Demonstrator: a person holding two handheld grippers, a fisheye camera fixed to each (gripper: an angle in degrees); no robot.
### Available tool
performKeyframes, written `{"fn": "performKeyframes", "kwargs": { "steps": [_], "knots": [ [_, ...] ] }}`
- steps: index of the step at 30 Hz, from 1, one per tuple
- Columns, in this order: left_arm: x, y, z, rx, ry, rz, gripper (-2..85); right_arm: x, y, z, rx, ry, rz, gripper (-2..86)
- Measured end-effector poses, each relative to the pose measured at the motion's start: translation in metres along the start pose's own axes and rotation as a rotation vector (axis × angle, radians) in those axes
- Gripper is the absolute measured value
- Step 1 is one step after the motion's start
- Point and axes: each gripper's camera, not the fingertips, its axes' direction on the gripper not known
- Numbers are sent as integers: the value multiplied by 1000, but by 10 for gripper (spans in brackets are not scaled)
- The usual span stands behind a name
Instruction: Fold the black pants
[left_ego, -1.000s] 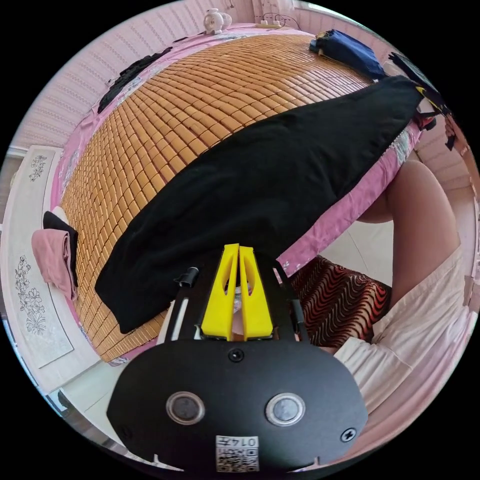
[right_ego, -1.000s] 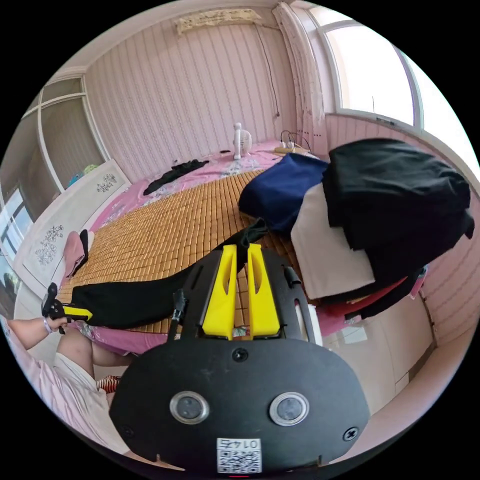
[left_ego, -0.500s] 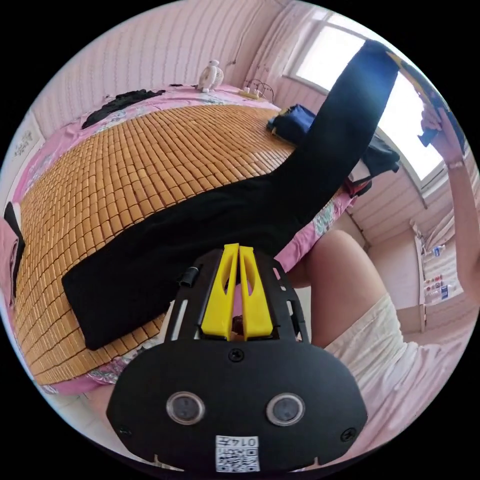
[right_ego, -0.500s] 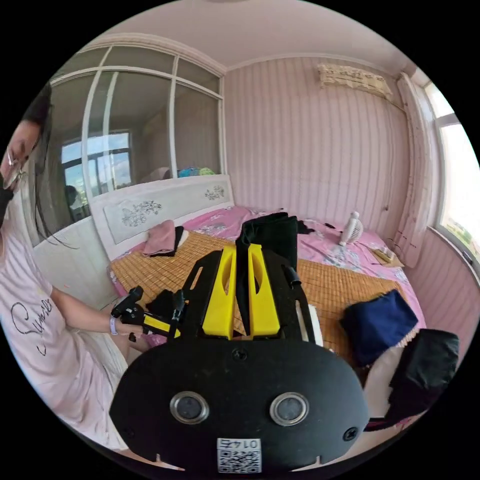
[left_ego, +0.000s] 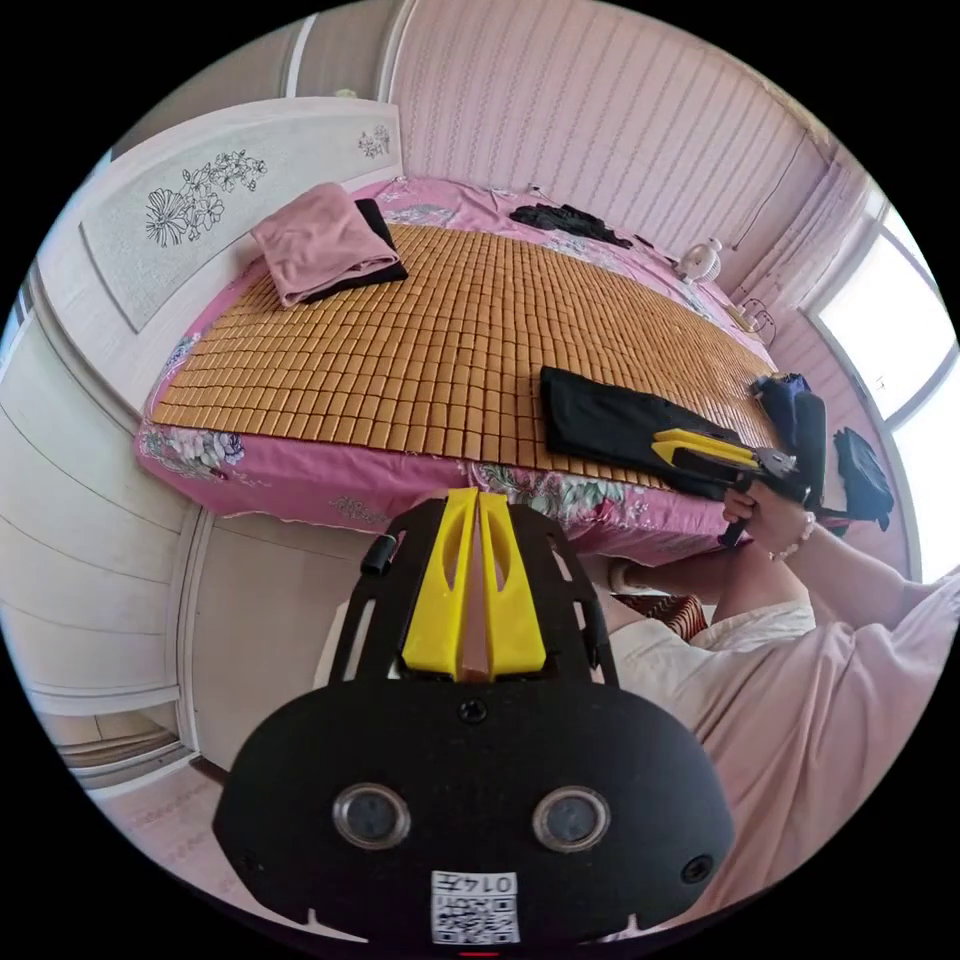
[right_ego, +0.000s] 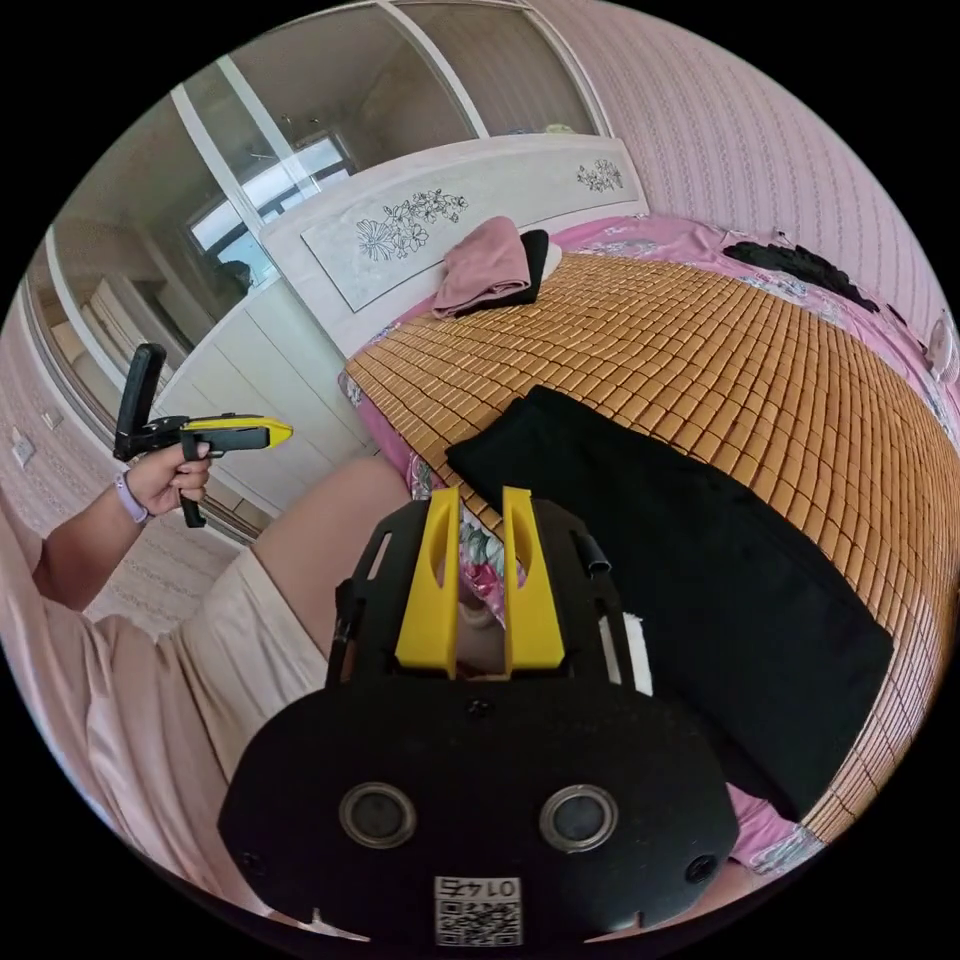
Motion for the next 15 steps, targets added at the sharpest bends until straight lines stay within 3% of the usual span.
{"fn": "performKeyframes", "kwargs": {
  "steps": [4, 8, 13, 15],
  "knots": [
    [27, -28, 25, -4, 51, 64, -10, 22, 7, -22, 0, 92, 63, 66],
    [89, -61, 52, -6, 126, 230, -10, 50, 1, -31, -122, 238, 100, 31],
    [230, -82, 111, -131, 268, 535, -10, 78, -44, -9, -244, 288, 125, 1],
    [276, -83, 127, -151, 231, 632, -10, 88, -80, 16, -325, 321, 85, -2]
  ]
}}
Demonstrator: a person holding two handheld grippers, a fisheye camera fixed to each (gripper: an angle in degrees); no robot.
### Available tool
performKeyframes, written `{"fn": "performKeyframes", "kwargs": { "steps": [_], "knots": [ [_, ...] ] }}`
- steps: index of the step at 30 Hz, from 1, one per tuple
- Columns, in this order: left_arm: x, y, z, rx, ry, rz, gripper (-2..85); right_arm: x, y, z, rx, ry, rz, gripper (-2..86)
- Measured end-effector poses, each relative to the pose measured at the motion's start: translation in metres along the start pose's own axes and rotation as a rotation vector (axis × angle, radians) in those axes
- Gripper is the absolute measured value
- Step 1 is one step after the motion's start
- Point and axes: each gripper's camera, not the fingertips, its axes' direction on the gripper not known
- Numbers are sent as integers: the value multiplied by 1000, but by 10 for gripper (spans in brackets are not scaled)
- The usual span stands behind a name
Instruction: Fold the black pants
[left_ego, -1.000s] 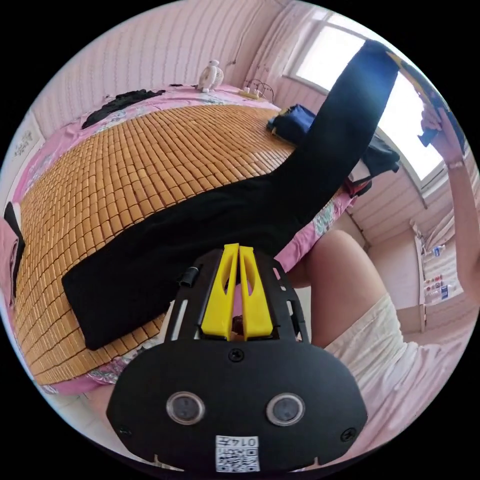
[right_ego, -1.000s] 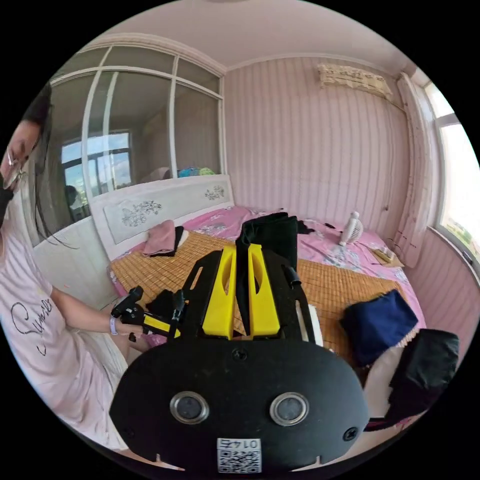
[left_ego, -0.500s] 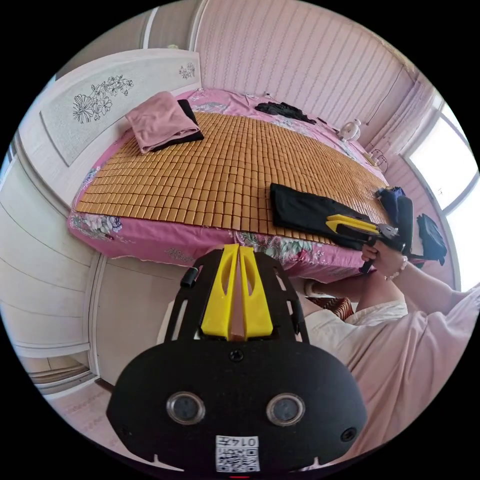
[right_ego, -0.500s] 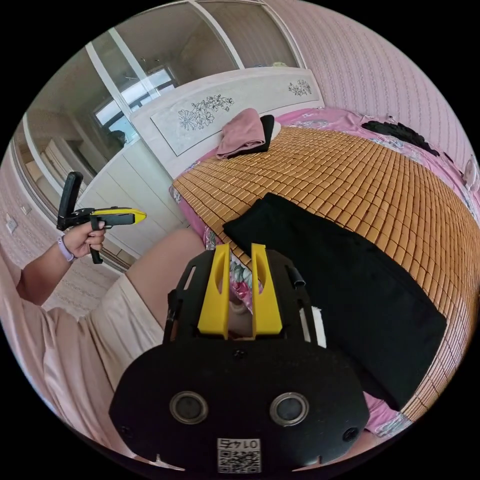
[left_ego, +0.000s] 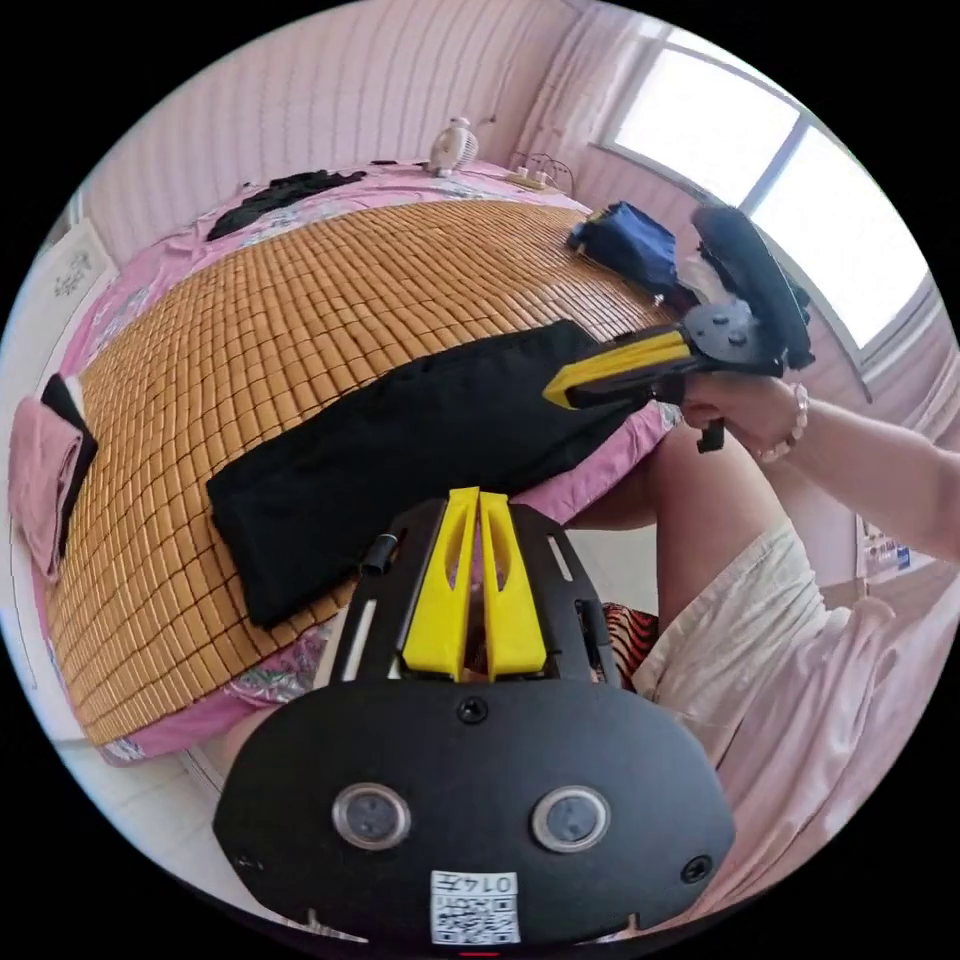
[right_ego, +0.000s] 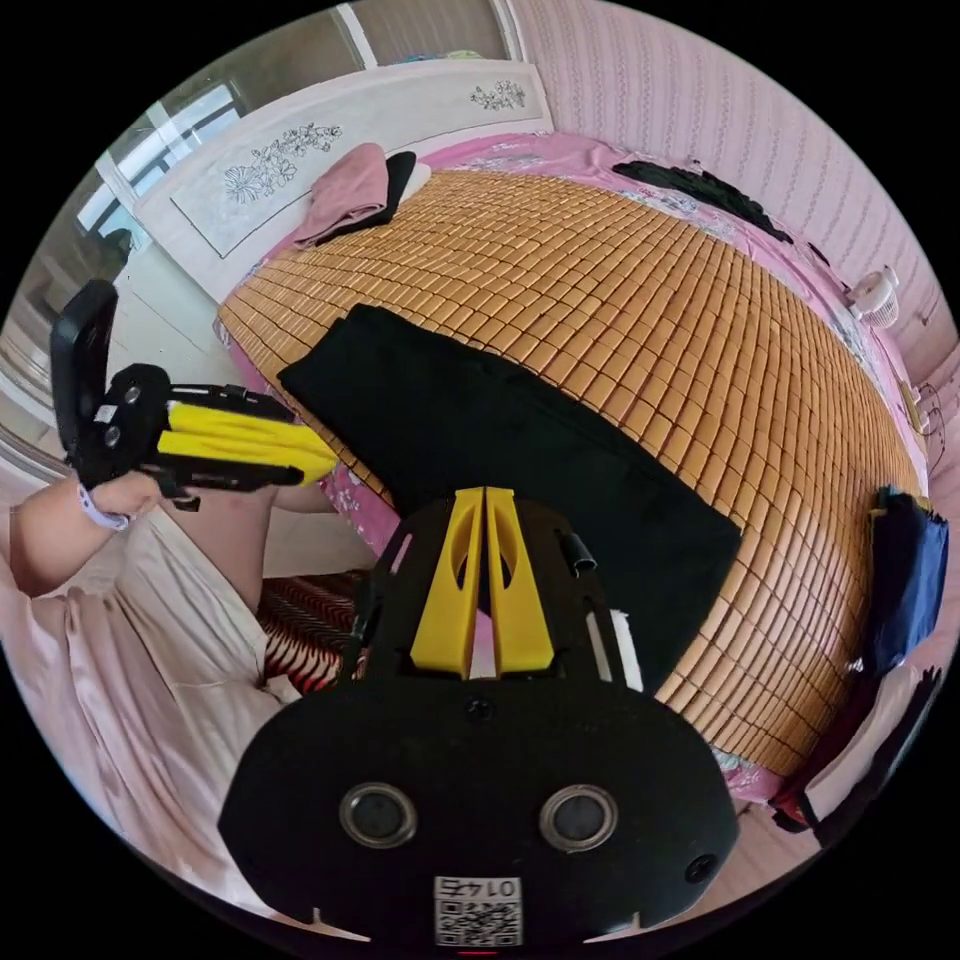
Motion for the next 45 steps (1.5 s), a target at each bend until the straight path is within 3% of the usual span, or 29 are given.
{"fn": "performKeyframes", "kwargs": {
  "steps": [7, 9, 13, 22, 25, 30, 36, 40, 45],
  "knots": [
    [66, -66, 66, -138, -140, 162, -10, -16, -108, 50, -187, 128, -208, -4],
    [71, -68, 84, -200, -131, 179, -10, -20, -124, 83, -320, 130, -280, -4],
    [81, -64, 87, -140, -109, 195, -10, -20, -151, 89, -433, 115, -380, -4],
    [103, -74, 88, -140, -84, 215, -10, 27, -161, 96, -377, -22, -265, -4],
    [108, -76, 82, -124, -70, 189, -9, 61, -120, 58, -210, -91, -142, -2],
    [136, -77, 60, -75, -50, 236, -3, 144, 26, 7, 21, -187, 214, 14],
    [183, -85, 46, -14, -54, 313, 42, 195, 152, 16, 40, -127, 514, 126],
    [213, -95, 39, 8, -13, 346, 87, 205, 181, 40, -37, -149, 544, 108],
    [242, -104, 34, 6, -22, 409, 112, 219, 220, 39, 82, -315, 559, 38]
  ]
}}
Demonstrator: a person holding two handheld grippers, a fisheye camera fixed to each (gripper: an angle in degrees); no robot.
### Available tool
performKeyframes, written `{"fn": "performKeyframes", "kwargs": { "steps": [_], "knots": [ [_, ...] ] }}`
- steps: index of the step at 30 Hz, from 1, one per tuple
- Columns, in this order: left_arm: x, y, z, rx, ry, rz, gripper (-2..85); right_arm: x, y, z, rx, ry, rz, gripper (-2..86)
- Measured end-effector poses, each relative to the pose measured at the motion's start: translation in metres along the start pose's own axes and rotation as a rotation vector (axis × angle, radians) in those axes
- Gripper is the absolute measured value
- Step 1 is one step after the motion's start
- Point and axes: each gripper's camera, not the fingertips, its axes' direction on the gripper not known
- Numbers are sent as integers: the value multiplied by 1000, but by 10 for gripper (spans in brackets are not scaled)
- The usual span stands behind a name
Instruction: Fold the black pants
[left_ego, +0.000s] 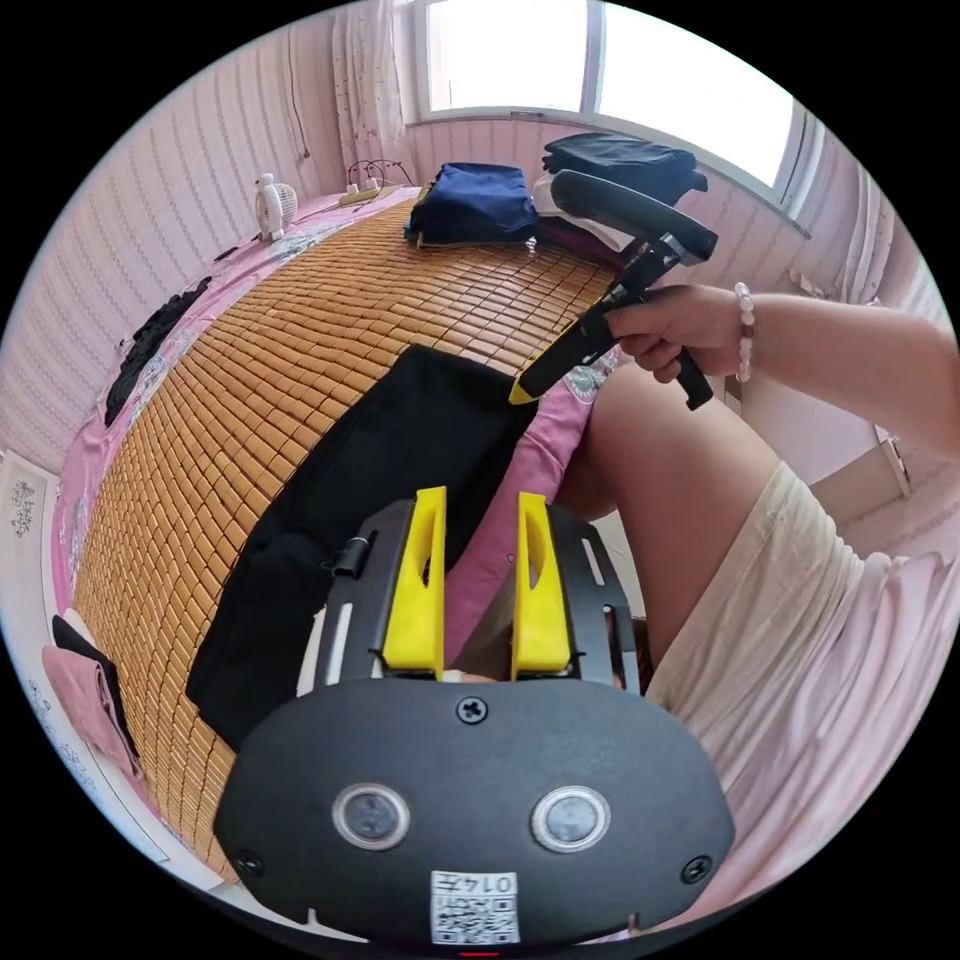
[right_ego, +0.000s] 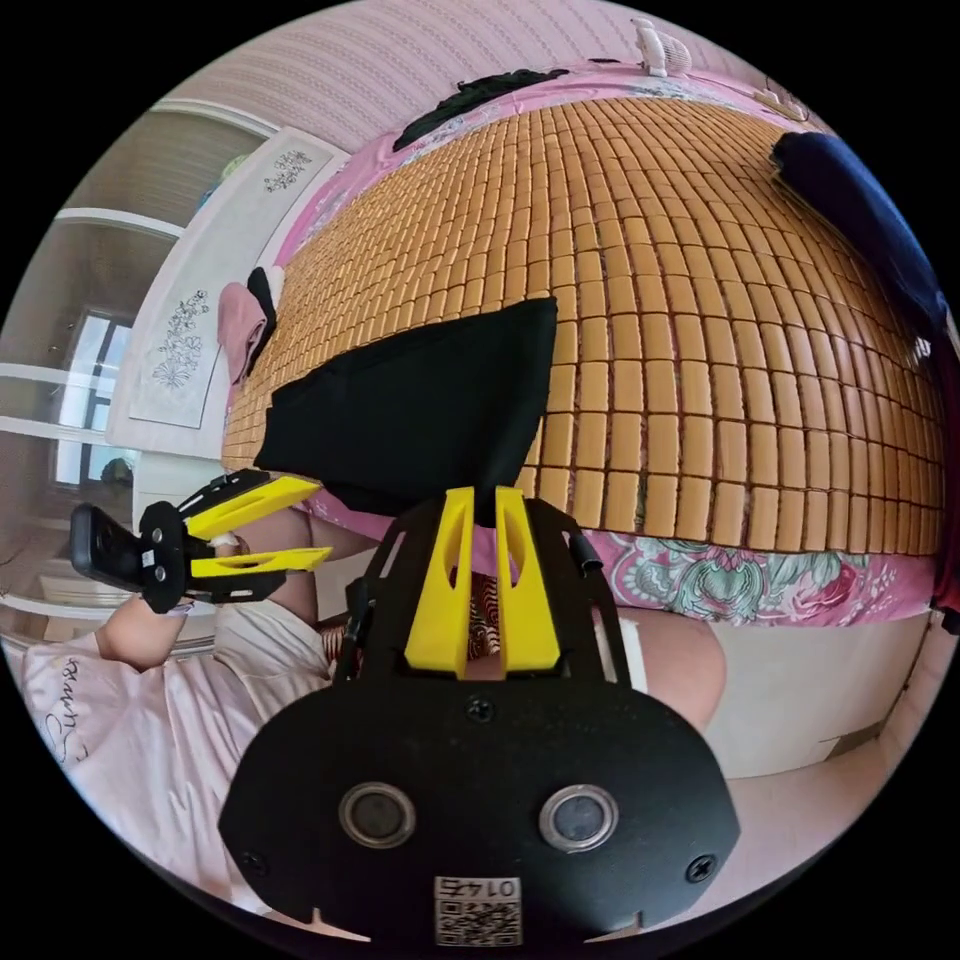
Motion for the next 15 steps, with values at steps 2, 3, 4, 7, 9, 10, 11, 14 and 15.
{"fn": "performKeyframes", "kwargs": {
  "steps": [2, 3, 4, 7, 9, 10, 11, 14, 15],
  "knots": [
    [7, -8, -2, 1, -7, 30, 129, 3, 11, -10, 29, -52, -25, 31],
    [11, -14, -2, -1, -11, 39, 146, 4, 18, -17, 41, -85, -38, 29],
    [15, -20, -3, 4, -12, 44, 164, 4, 21, -21, 48, -102, -46, 28],
    [25, -34, -6, 44, -5, 49, 171, 5, 41, -35, 83, -201, -75, 26],
    [33, -41, -7, 63, 4, 64, 151, 10, 58, -42, 120, -285, -55, 27],
    [37, -43, -5, 64, 0, 64, 121, 12, 63, -44, 135, -302, -47, 27],
    [39, -43, -5, 60, -4, 58, 101, 16, 73, -45, 143, -317, -31, 29],
    [40, -40, -3, 41, -45, 36, 47, 31, 99, -51, 192, -329, -5, 43],
    [39, -38, -2, 25, -25, 35, 44, 46, 112, -56, 255, -342, 68, 55]
  ]
}}
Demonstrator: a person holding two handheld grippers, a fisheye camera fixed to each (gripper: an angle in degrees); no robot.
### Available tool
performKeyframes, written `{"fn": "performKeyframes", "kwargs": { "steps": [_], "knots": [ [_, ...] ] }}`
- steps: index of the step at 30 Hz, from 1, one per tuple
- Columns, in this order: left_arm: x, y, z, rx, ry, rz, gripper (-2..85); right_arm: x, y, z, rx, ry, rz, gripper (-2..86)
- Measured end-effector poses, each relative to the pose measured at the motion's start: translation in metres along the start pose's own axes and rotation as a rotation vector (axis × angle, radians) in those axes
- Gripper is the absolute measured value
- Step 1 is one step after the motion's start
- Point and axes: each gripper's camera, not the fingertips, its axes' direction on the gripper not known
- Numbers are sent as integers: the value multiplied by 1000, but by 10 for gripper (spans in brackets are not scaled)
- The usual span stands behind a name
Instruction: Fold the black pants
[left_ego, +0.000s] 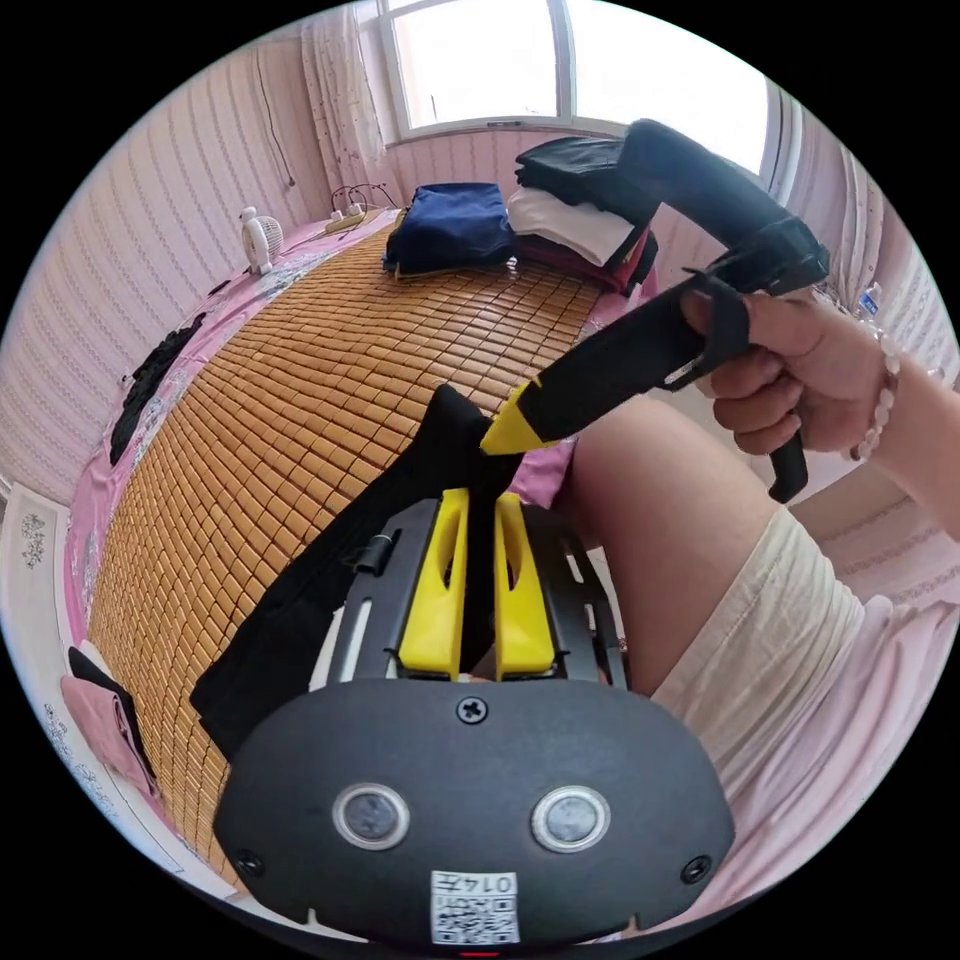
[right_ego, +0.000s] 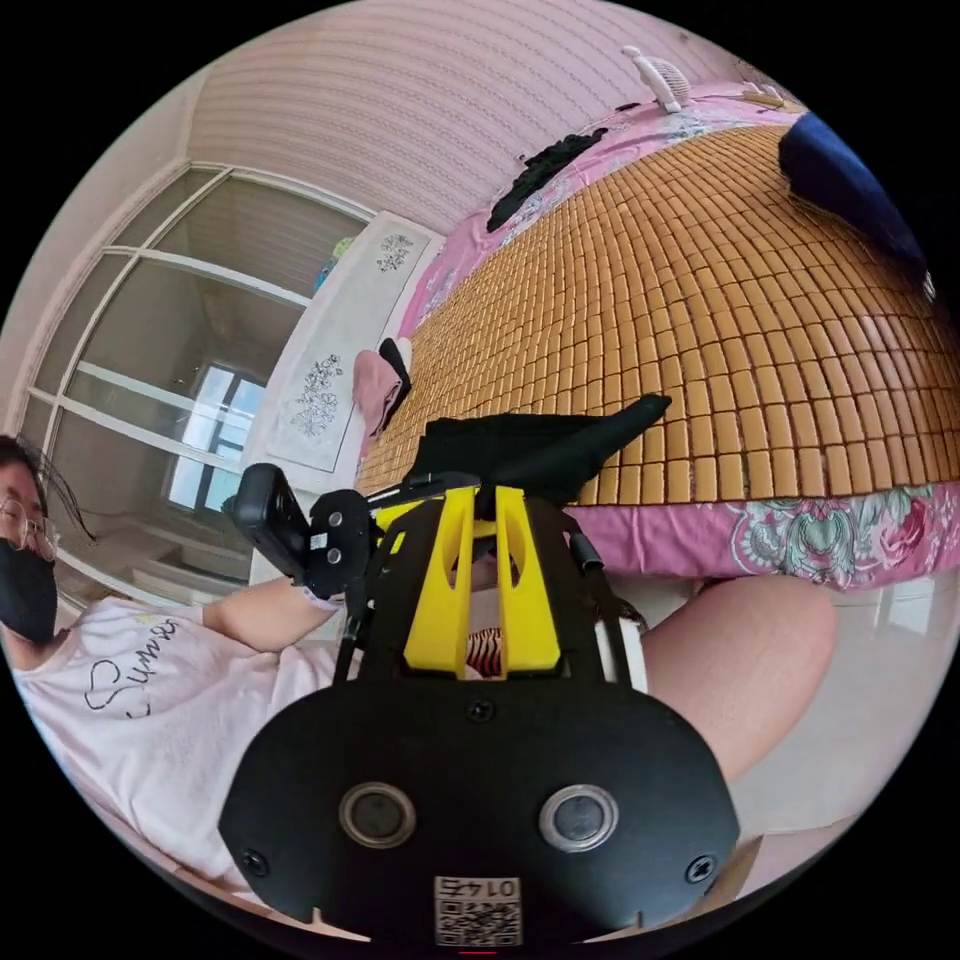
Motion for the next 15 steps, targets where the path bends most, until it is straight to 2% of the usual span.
{"fn": "performKeyframes", "kwargs": {
  "steps": [3, 7, 11, 15],
  "knots": [
    [-2, 7, 4, -31, 20, 2, 42, 38, 17, -19, 103, 5, 153, 106],
    [0, 14, 0, -21, 15, 20, 41, 79, 25, -7, 103, 0, 310, 156],
    [-5, 22, -3, -36, 36, 23, 41, 105, 35, 7, 214, -67, 414, 140],
    [-17, 37, -7, -27, 55, -2, 41, 116, 39, 22, 208, -125, 446, 64]
  ]
}}
